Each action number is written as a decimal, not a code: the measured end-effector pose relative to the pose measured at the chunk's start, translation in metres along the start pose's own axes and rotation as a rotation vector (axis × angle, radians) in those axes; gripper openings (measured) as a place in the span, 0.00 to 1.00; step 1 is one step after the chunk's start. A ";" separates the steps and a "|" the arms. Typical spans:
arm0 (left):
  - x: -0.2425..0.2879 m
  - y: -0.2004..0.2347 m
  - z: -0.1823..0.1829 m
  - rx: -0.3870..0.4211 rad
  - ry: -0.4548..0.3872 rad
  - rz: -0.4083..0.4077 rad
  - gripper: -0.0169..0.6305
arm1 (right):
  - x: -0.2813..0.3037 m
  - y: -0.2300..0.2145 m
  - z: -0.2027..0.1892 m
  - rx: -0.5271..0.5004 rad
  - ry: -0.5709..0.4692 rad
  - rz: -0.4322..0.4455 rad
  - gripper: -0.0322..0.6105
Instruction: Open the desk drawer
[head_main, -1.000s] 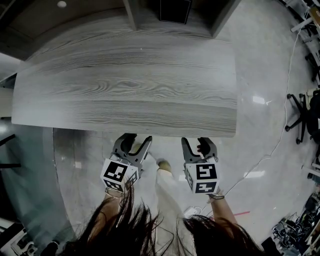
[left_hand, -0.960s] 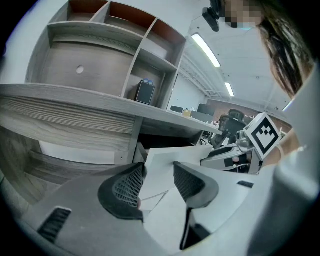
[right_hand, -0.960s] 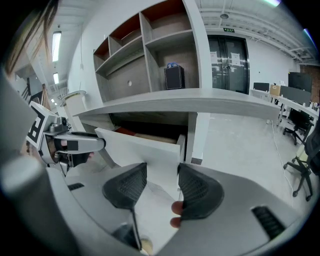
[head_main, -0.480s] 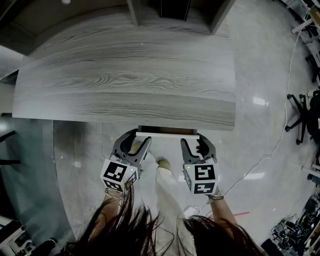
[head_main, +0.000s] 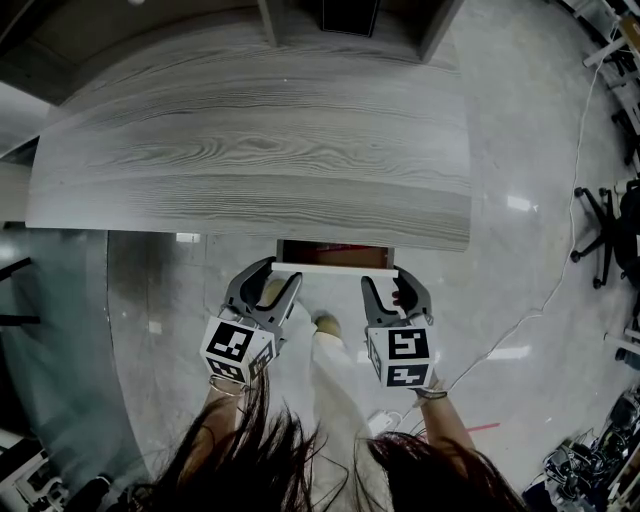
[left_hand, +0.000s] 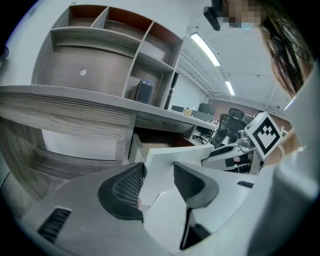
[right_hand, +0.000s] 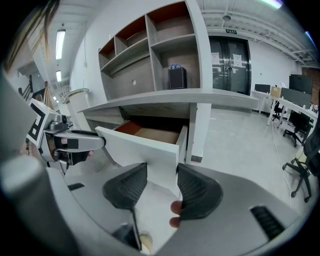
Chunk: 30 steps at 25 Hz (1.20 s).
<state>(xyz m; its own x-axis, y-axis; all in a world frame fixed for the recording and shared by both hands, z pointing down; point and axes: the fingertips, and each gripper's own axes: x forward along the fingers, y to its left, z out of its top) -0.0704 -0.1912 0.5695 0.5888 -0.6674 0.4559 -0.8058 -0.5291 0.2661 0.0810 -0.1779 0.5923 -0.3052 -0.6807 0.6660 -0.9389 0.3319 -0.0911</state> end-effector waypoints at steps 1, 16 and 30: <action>0.000 0.000 0.000 -0.001 0.000 0.001 0.30 | 0.000 0.000 0.000 -0.002 -0.002 -0.001 0.36; -0.007 -0.005 -0.007 -0.006 0.010 0.008 0.30 | -0.006 0.003 -0.008 0.002 -0.004 0.003 0.36; -0.017 -0.014 -0.018 -0.012 0.015 0.016 0.30 | -0.016 0.007 -0.020 -0.002 0.008 0.007 0.36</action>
<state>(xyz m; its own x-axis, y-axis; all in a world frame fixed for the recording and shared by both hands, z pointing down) -0.0703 -0.1634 0.5730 0.5748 -0.6678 0.4729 -0.8159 -0.5121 0.2685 0.0823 -0.1518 0.5961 -0.3106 -0.6734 0.6709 -0.9365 0.3377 -0.0946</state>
